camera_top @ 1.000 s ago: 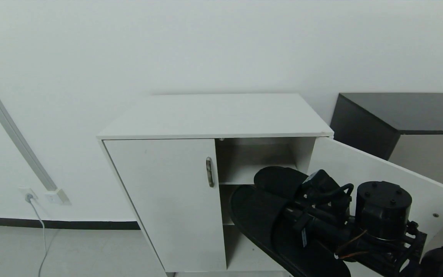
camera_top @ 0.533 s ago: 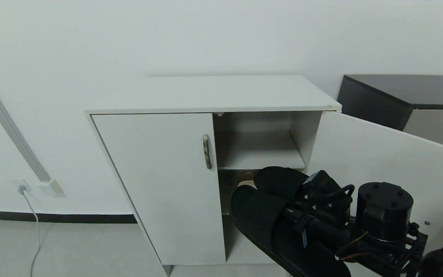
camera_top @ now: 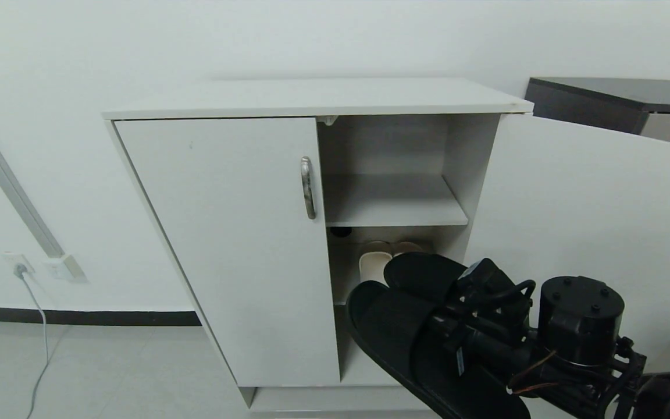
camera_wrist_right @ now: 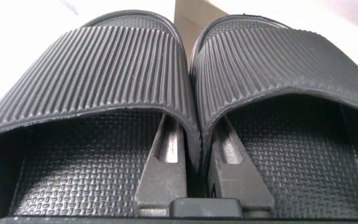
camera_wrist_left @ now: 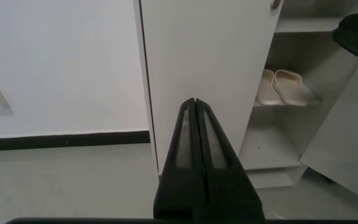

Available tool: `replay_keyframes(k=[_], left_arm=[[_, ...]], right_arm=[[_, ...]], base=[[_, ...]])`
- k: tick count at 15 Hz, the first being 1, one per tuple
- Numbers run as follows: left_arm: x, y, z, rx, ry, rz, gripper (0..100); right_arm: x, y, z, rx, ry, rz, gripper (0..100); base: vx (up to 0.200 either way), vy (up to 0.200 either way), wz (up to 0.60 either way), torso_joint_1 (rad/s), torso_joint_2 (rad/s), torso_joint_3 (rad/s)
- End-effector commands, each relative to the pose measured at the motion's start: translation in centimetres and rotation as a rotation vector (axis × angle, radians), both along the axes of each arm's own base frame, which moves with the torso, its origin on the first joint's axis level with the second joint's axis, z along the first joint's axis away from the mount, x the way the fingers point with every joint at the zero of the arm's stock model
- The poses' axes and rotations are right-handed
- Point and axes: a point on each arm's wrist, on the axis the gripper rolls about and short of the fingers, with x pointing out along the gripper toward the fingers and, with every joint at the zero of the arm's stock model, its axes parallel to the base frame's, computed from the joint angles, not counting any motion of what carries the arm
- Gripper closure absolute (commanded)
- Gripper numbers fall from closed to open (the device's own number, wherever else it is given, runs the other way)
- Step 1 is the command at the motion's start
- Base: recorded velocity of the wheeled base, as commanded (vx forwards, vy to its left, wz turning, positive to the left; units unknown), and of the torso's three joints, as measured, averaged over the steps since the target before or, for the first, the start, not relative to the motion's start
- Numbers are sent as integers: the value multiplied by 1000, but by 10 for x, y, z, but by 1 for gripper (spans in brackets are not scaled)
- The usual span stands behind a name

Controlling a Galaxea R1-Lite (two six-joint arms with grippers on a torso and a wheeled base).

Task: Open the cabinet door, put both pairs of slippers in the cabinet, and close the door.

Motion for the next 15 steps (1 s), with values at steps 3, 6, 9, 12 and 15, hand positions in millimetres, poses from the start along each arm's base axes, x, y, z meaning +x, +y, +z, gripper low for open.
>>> replay_keyframes(k=[3, 6, 9, 12, 15], left_arm=[[0, 0, 0, -1, 0, 0, 100], [0, 0, 0, -2, 0, 0, 100], [0, 0, 0, -1, 0, 0, 100], [0, 0, 0, -2, 0, 0, 100], [0, 0, 0, -2, 0, 0, 100]], right_arm=[[0, 1, 0, 1, -1, 2, 100], [0, 0, 0, -1, -1, -1, 100], [0, 0, 0, 0, -2, -2, 100], [1, 2, -5, -27, -5, -2, 100], [0, 17, 1, 5, -20, -92, 100]], base=[[0, 0, 0, -2, 127, 106], [0, 0, 0, 0, 0, 0], [0, 0, 0, 0, 0, 0], [0, 0, 0, -2, 150, 90], [0, 0, 0, -1, 17, 11]])
